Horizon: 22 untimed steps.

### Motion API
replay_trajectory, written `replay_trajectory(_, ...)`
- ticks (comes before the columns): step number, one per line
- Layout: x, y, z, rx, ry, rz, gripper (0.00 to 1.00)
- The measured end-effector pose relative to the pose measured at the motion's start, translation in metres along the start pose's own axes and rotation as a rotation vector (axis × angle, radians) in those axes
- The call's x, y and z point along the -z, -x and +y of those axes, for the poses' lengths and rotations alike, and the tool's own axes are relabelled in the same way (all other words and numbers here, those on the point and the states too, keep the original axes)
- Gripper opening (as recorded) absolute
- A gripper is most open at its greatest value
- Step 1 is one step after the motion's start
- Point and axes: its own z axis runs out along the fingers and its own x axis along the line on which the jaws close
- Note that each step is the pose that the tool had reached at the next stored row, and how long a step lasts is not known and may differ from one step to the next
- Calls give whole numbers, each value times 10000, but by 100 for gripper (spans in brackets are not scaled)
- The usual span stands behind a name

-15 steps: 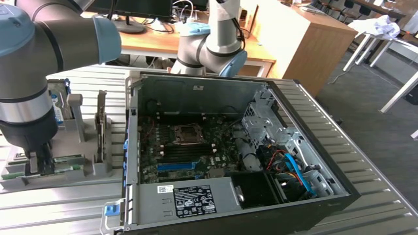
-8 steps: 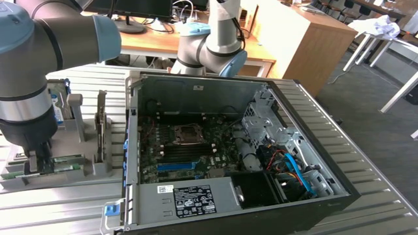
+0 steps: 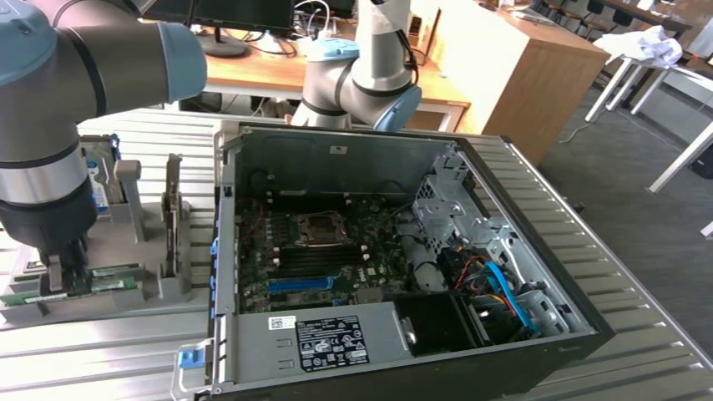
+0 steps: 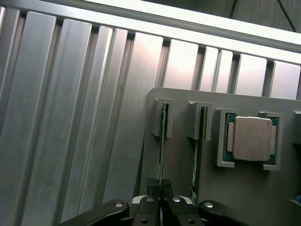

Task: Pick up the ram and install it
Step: 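Pick up the ram and move it above insertion slot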

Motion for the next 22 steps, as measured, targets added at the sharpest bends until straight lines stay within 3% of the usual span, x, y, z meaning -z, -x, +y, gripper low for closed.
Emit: replay_trajectory(22, 134, 3, 6, 0, 0, 0, 13)
